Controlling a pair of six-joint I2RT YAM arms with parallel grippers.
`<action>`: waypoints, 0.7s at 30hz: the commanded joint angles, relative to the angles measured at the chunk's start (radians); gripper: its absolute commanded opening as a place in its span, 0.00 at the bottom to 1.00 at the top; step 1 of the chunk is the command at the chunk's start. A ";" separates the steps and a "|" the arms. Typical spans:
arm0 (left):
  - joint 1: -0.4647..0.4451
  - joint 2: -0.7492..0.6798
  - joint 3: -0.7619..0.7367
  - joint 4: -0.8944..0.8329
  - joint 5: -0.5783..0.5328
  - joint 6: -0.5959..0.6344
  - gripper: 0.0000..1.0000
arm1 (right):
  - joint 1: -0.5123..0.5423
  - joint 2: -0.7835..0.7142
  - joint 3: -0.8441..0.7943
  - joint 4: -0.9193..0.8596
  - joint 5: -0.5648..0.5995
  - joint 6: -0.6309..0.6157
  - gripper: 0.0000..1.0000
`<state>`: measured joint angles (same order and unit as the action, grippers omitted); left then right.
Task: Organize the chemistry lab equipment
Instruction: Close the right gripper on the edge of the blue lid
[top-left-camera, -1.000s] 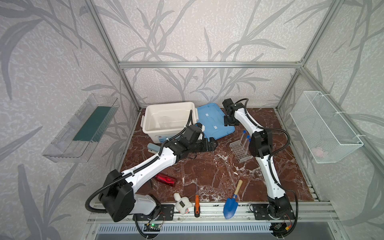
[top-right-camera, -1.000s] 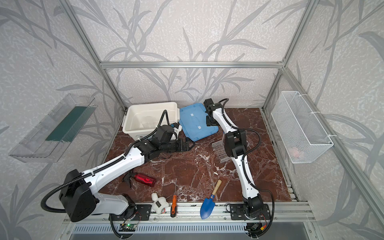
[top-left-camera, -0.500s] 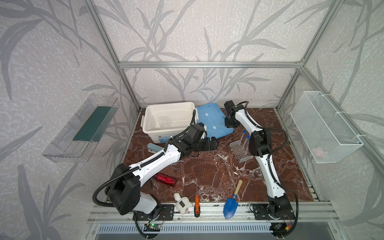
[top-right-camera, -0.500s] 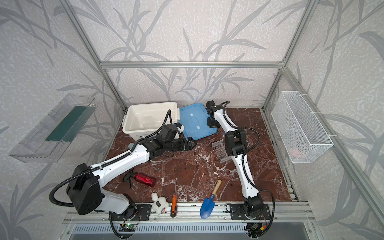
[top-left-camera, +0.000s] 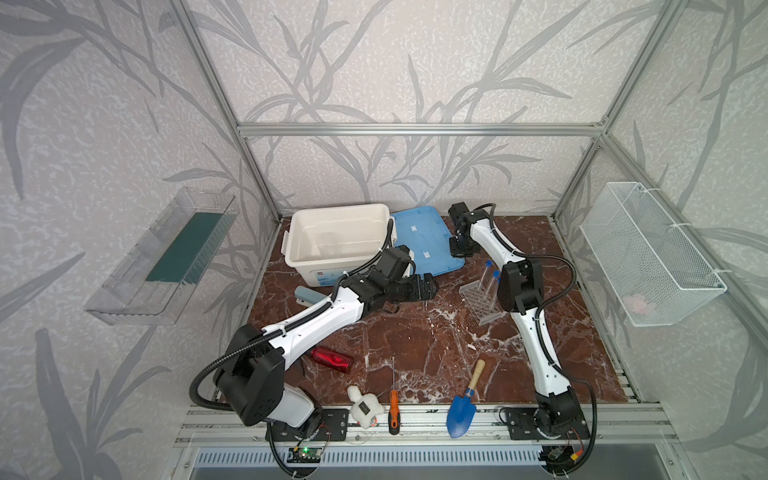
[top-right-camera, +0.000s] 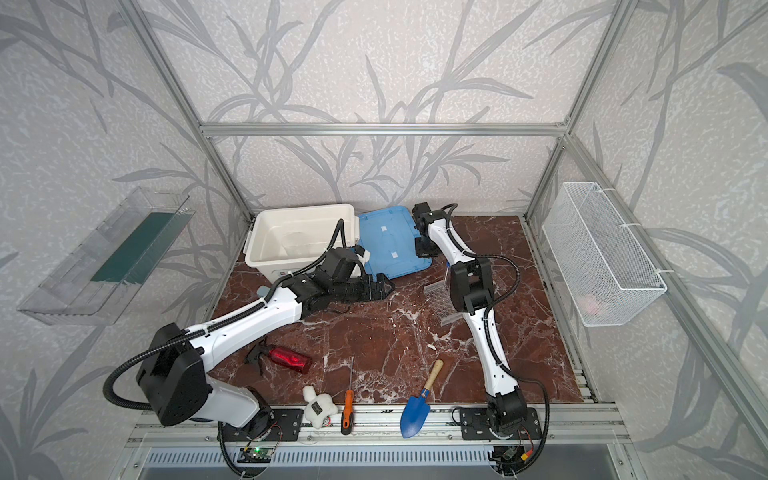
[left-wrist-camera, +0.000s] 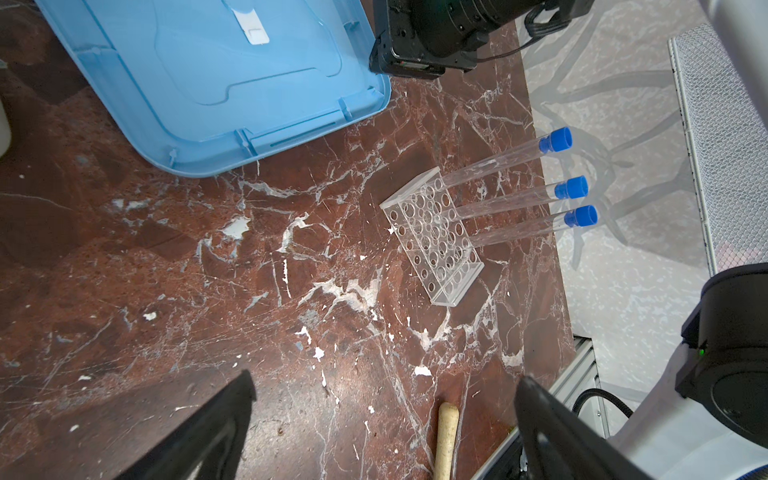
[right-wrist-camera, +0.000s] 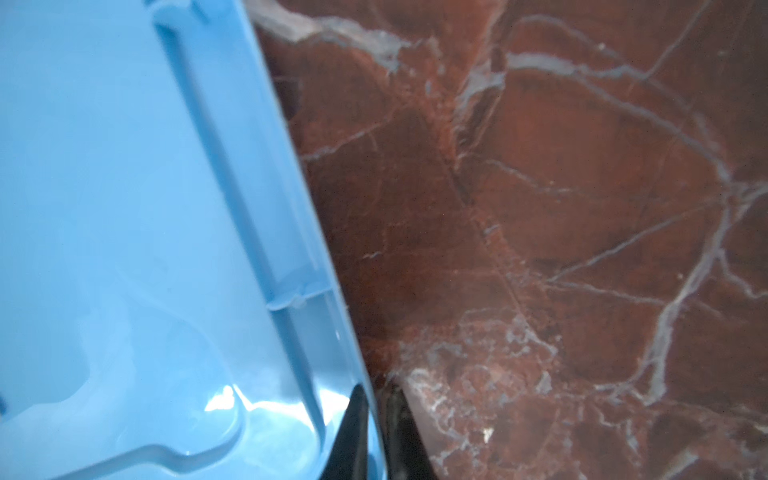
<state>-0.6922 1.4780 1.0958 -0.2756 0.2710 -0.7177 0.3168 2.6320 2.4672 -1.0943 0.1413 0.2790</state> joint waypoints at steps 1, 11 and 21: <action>-0.003 -0.001 0.030 0.010 -0.002 0.000 0.99 | 0.008 -0.002 -0.016 -0.056 0.032 -0.022 0.09; -0.003 -0.031 0.018 0.006 -0.010 0.000 0.99 | 0.023 -0.078 -0.080 -0.132 0.054 -0.051 0.10; -0.006 -0.044 0.006 0.010 -0.018 0.001 0.99 | 0.024 -0.113 -0.167 -0.055 0.064 -0.064 0.24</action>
<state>-0.6922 1.4635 1.0958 -0.2752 0.2703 -0.7177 0.3397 2.5404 2.2986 -1.1408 0.1974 0.2298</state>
